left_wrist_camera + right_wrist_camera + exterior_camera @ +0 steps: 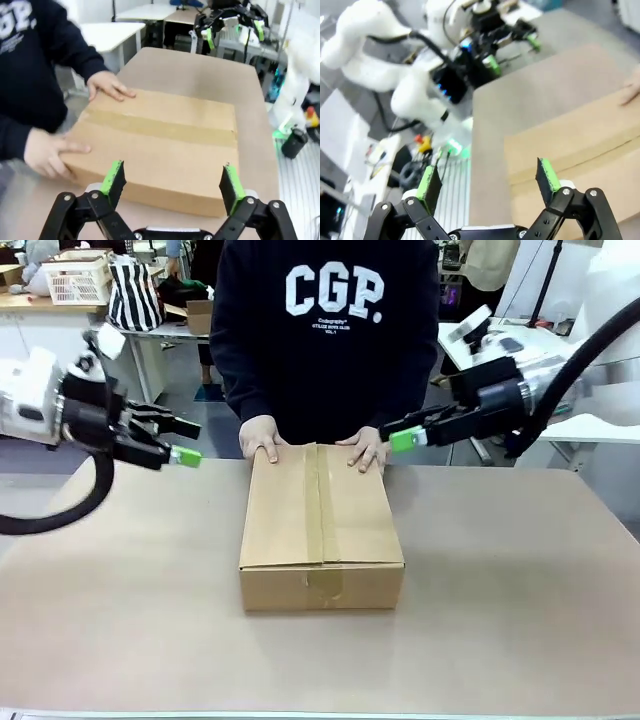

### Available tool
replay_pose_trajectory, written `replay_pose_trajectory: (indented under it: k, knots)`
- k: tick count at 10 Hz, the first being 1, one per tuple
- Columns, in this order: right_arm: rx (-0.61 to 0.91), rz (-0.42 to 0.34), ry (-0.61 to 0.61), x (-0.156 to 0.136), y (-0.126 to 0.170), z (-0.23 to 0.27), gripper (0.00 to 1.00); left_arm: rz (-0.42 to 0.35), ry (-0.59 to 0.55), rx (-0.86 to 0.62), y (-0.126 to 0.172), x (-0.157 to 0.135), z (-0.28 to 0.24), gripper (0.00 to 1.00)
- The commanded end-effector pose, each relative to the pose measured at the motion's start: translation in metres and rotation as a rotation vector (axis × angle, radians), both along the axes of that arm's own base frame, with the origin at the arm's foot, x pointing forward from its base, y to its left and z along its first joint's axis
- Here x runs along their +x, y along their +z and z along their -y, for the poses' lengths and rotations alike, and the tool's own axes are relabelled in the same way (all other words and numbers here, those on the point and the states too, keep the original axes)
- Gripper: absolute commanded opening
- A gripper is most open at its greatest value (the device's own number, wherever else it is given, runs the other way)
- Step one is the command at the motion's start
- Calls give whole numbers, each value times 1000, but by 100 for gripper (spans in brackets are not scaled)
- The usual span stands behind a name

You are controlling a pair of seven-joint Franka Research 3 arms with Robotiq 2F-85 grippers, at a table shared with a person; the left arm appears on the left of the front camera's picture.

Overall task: Pack the gift set into the box.
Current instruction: Press and hold the closed box until the human finishes sealing it.

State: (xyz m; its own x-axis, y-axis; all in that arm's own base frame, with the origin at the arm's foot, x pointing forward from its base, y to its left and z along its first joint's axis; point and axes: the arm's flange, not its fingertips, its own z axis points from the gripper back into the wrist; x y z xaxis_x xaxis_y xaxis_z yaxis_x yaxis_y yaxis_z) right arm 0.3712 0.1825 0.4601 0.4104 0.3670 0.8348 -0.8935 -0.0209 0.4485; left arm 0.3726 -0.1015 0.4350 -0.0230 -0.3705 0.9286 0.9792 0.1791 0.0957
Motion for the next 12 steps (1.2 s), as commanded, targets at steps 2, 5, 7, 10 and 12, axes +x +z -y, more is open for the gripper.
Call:
replay_pose_trajectory:
  k: [2,5,7,10,12]
  knots:
    - [31,29,-72,7,9,7,100,-131,49,-24,8,8,-20,100]
    - [-181,121,105,17,-4,-11,100,-80,44,-10,-1,4,-14,100]
    - [-212,339,282,39,-30,-32,100,40,93,-64,-25,13,23,100]
    - [-140,376,319,62,-71,-22,100,147,118,-48,-70,23,66,100]
    - [-111,363,188,74,-89,-26,100,157,-18,6,-101,16,95,100]
